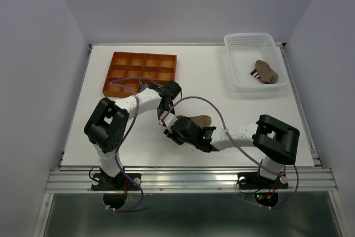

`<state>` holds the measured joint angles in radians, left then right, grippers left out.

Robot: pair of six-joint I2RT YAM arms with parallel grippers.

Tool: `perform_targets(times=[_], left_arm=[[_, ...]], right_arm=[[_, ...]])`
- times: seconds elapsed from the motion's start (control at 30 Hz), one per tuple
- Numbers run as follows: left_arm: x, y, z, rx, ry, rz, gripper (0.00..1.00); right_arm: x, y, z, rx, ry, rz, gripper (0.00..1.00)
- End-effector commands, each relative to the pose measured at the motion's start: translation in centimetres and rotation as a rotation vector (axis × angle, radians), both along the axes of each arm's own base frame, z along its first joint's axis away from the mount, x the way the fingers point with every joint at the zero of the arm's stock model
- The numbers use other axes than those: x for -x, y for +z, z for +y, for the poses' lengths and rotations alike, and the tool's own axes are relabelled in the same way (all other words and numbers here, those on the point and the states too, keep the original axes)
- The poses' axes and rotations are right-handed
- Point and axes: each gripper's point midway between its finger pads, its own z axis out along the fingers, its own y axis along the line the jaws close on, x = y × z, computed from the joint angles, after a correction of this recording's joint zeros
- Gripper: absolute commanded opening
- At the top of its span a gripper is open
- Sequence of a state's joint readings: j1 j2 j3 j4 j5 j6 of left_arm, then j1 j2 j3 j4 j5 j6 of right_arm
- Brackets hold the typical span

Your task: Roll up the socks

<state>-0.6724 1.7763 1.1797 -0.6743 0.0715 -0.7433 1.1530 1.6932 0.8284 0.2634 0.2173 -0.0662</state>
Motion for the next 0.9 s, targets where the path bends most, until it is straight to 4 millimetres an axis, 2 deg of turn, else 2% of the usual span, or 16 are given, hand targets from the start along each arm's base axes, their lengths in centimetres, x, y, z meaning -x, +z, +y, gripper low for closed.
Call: perform_targets(times=[0.0,0.2,0.3,0.33,0.37,0.4,0.43,0.47,0.53,0.57,0.6,0.77,0.87], left_arm=[[-0.2,1.2,-0.5,0.018,0.008,-0.010,0.00],[0.0,1.1,-0.5,0.022,0.006,-0.003,0.00],[0.0,1.2,-0.5,0.023,0.006,-0.005,0.00],[0.0,1.2,-0.5,0.024,0.009,-0.003,0.00],[0.0,1.3,-0.6,0.029,0.005,-0.005,0.00],[-0.1,1.3,-0.7,0.030,0.005,-0.006,0.00],[0.0,1.3,-0.6,0.031,0.007,-0.005,0.04],[-0.1,1.4,-0.7,0.033,0.003,-0.008,0.09],[-0.3,1.8,-0.8,0.048,0.008,-0.026,0.28],[-0.6,1.8,-0.6,0.042,0.019,-0.039,0.44],[-0.8,2.4,-0.5,0.055,0.032,-0.058,0.48],[-2.6,3.8,0.0,0.110,0.095,-0.135,0.52],[-3.5,4.5,0.7,0.137,0.129,-0.177,0.54]], right_arm=[[-1.6,0.4,0.7,0.017,-0.056,-0.098,0.36],[-1.6,-0.6,0.7,0.071,-0.064,-0.123,0.36],[-2.3,-0.9,-0.1,0.110,-0.098,-0.153,0.35],[-2.4,-1.0,-0.2,0.117,-0.107,-0.159,0.32],[-2.7,-1.3,-0.6,0.136,-0.123,-0.170,0.18],[-2.6,-1.5,-0.6,0.145,-0.133,-0.179,0.07],[-2.8,-1.5,-0.8,0.147,-0.154,-0.185,0.01],[-3.0,-1.8,-1.1,0.162,-0.167,-0.190,0.01],[-2.9,-2.2,-1.5,0.176,-0.173,-0.189,0.01],[-3.0,-2.3,-1.7,0.177,-0.183,-0.187,0.01],[-2.8,-2.1,-1.6,0.152,-0.190,-0.171,0.01],[-1.0,-1.9,-0.3,0.039,-0.150,-0.063,0.01],[-0.6,-1.4,0.2,-0.029,-0.151,-0.017,0.01]])
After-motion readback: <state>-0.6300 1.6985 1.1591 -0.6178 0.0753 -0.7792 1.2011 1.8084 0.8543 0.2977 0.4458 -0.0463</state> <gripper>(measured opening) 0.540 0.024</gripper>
